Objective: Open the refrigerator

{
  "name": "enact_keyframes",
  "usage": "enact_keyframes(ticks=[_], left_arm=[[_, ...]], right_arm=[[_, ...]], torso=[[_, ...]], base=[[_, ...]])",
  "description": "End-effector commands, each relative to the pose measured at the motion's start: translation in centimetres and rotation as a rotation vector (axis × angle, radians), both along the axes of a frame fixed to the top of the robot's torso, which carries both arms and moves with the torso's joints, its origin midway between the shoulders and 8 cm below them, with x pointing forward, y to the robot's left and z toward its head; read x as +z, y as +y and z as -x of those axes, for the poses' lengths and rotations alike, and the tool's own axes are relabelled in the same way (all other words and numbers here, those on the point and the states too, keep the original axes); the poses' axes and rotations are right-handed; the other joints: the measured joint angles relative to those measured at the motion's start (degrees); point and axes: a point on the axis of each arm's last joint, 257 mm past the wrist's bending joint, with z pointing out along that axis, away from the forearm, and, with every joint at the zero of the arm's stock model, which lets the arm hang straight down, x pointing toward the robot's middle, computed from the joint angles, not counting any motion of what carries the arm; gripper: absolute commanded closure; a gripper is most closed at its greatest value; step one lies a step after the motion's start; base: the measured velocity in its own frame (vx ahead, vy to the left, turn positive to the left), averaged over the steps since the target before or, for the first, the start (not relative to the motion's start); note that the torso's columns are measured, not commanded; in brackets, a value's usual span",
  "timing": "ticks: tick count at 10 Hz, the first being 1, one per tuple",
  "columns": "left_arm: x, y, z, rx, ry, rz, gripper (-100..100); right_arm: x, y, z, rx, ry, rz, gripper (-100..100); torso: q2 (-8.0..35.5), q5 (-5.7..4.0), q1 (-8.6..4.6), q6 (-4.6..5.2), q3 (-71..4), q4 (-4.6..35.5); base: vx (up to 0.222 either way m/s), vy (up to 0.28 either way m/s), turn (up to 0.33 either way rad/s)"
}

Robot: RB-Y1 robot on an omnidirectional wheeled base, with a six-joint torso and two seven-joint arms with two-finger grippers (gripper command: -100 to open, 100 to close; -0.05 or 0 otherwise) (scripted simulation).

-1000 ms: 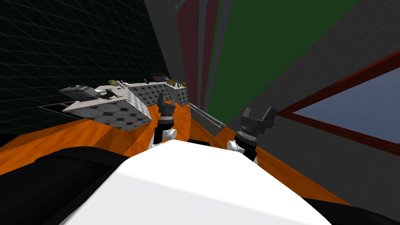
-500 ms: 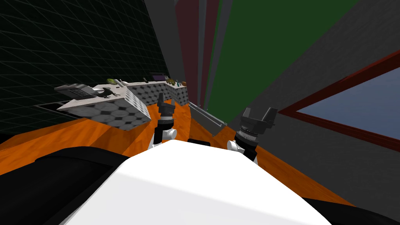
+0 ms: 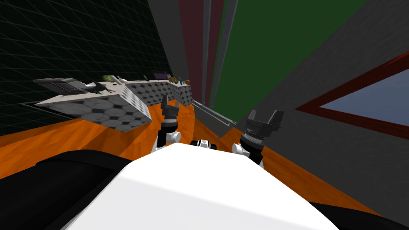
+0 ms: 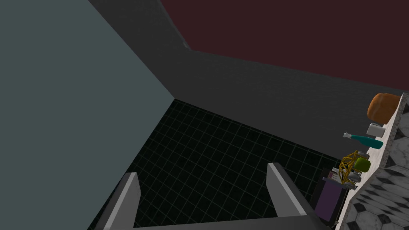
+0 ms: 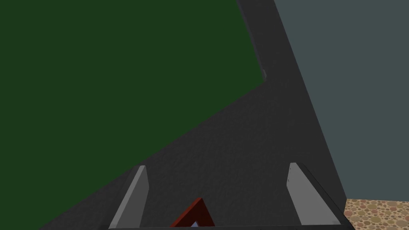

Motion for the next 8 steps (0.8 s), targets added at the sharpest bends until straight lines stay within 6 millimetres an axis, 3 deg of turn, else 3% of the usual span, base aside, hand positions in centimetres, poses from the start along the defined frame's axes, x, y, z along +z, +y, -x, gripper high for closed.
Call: enact_keyframes(ticks=[1,8], left_arm=[[0.0,0.0,0.0,0.0,0.001,0.0,0],[0.0,0.0,0.0,0.0,0.001,0.0,0]], right_arm=[[-0.2,1.2,-0.3,0.009,0.008,0.094,-100],[-1.5,3.4,-1.2,-0.054,0.002,0.348,-100]], torso=[[1.9,0.01,0.02,0.0,-3.96,1.88],[2.68,-0.01,-0.03,0.0,-5.37,2.69]], base=[[0.024,0.021,-0.031],[0.045,0.033,-0.045]])
